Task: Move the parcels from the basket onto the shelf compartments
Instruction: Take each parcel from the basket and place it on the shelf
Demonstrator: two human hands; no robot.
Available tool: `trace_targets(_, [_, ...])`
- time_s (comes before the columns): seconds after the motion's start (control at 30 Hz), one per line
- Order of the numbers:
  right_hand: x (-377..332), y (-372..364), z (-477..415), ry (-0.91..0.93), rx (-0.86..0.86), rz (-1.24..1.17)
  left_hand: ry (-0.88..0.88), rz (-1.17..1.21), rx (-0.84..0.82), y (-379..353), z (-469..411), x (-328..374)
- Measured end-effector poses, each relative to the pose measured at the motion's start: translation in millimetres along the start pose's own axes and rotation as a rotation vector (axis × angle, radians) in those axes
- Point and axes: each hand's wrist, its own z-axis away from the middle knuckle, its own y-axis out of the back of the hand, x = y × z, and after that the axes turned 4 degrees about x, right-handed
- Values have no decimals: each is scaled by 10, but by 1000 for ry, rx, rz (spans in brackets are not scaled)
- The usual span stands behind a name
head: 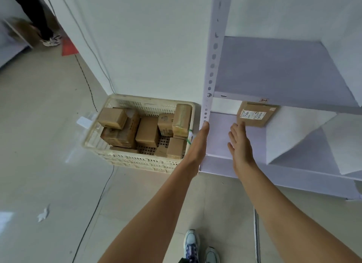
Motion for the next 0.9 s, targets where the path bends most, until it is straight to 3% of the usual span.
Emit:
trace_targets(0.37, [232,-1043,341,-83,-114,45,45,16,112,1268,152,-66])
trace_targets(0.9, [751,-3471,103,-179,-142,106,234,42,239,4003,-795,-275])
